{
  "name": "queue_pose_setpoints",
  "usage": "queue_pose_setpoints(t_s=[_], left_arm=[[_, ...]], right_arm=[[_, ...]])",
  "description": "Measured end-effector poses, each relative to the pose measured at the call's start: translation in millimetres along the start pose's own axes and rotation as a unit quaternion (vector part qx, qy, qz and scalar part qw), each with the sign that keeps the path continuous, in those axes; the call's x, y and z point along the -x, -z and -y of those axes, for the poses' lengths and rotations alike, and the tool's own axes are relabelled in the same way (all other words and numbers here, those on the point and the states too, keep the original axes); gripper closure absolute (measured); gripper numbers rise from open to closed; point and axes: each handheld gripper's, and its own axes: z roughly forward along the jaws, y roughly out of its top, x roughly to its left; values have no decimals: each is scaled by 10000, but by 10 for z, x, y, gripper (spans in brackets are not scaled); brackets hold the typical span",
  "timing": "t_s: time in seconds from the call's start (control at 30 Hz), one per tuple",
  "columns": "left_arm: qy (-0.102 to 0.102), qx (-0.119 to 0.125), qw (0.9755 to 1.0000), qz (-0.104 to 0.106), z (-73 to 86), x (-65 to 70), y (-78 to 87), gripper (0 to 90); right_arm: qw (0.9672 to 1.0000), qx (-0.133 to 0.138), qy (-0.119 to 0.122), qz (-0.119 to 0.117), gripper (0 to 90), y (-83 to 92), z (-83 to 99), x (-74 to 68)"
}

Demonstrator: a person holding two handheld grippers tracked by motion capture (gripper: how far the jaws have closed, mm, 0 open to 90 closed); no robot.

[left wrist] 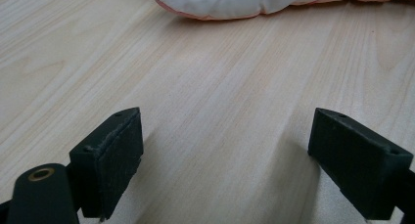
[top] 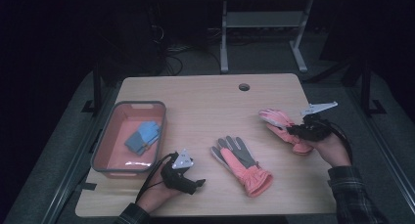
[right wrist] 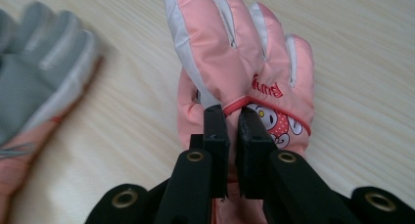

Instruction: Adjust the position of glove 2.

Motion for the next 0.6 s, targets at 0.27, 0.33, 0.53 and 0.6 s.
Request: queue_pose_setpoints(t_s=[0.27,0.33,0.53,0.6], left_arm=[[-18,13,10000,-16,0,-2,-1,124],[-2,36,10000,-21,0,0,-4,124],[-52,-2,10000,-28,-2,-7,2,124],[-43,2,10000,-21,-2,-6,1,124]], right_arm=[[9989,198,333,-273,846,165,-124,-357],[9983,215,410,-344,846,178,-158,-451],[9962,254,610,-568,846,161,-261,-729],[9950,232,709,-668,845,142,-291,-822]])
